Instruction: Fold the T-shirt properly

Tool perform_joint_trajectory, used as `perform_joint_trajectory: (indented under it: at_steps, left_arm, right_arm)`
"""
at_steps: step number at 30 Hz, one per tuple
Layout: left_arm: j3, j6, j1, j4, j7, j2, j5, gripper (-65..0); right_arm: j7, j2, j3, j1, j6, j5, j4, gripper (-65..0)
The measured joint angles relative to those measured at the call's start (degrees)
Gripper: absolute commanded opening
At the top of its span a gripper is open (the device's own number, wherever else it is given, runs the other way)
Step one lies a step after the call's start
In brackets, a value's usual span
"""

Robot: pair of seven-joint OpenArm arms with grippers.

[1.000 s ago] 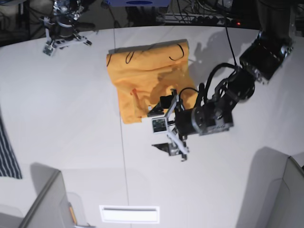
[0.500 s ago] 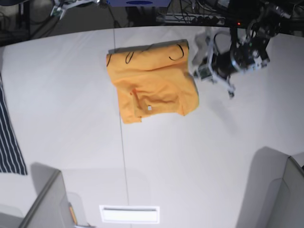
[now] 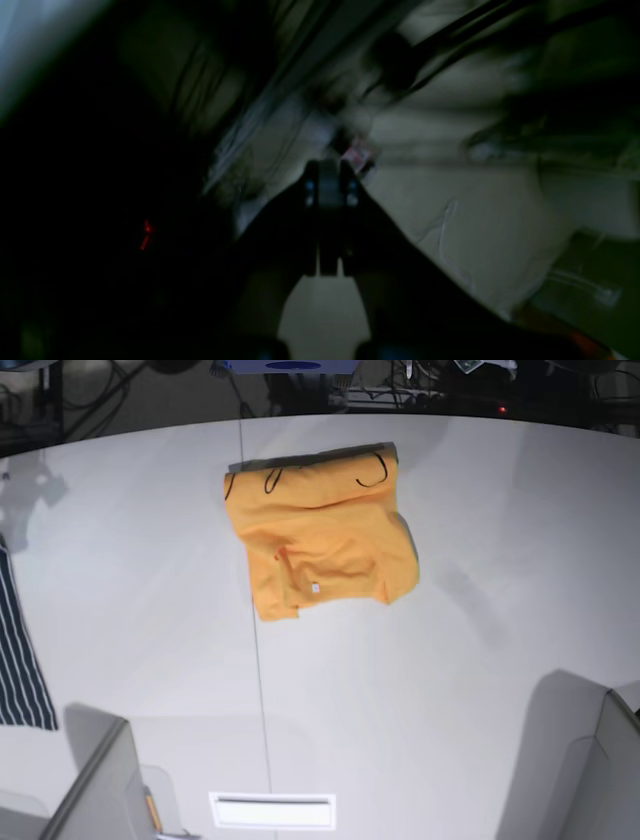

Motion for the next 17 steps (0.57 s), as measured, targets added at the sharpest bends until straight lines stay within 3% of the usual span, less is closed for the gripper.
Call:
perform_joint_trajectory:
  at_steps: [2, 5, 7, 9, 11, 12, 14, 16, 17]
  left_arm:
    - [5.2, 3.1, -6.1, -10.7, -0.1, 0.3, 3.2, -65.0]
    - [12.9, 5.9, -18.0, -32.0, -5.1, 2.7, 4.3, -65.0]
    - [17.5, 6.0, -25.0, -47.2, -14.3, 4.5, 3.5, -65.0]
    - [21.4, 6.4, -33.2, -64.3, -22.8, 8.5, 3.7, -65.0]
    - [24.2, 5.6, -39.8, -80.4, -35.7, 12.0, 3.3, -65.0]
    - [25.7, 5.7, -42.8, -88.0, -40.6, 14.1, 3.2, -65.0]
    - [27.6, 6.4, -45.3, -93.4, -49.1, 15.9, 3.5, -65.0]
    - [28.9, 6.2, -45.7, -92.9, -53.0, 16.6, 3.3, -65.0]
    - [29.3, 6.1, -46.0, -91.9, -50.4, 16.9, 3.4, -65.0]
  right_arm:
    - [0.9, -2.3, -3.4, 5.4, 0.4, 7.1, -9.4, -65.0]
    - [9.8, -4.9, -7.3, 13.9, 0.8, 14.8, -25.9, -65.0]
    - [19.6, -7.0, -9.4, 18.8, -0.3, 16.0, -38.4, -65.0]
    - [27.2, -9.7, -12.7, 22.9, 1.2, 16.5, -50.4, -65.0]
    - [37.6, -13.8, -16.4, 24.8, 10.2, 15.5, -64.0, -65.0]
    - [41.6, -16.2, -17.9, 25.5, 16.3, 15.9, -70.8, -65.0]
    - [51.4, -19.8, -18.6, 26.2, 26.1, 16.5, -81.8, -65.0]
    - [57.4, -20.3, -17.1, 26.9, 31.8, 17.7, -86.7, -65.0]
    - [58.2, -19.7, -16.4, 27.5, 31.9, 18.8, -86.8, -65.0]
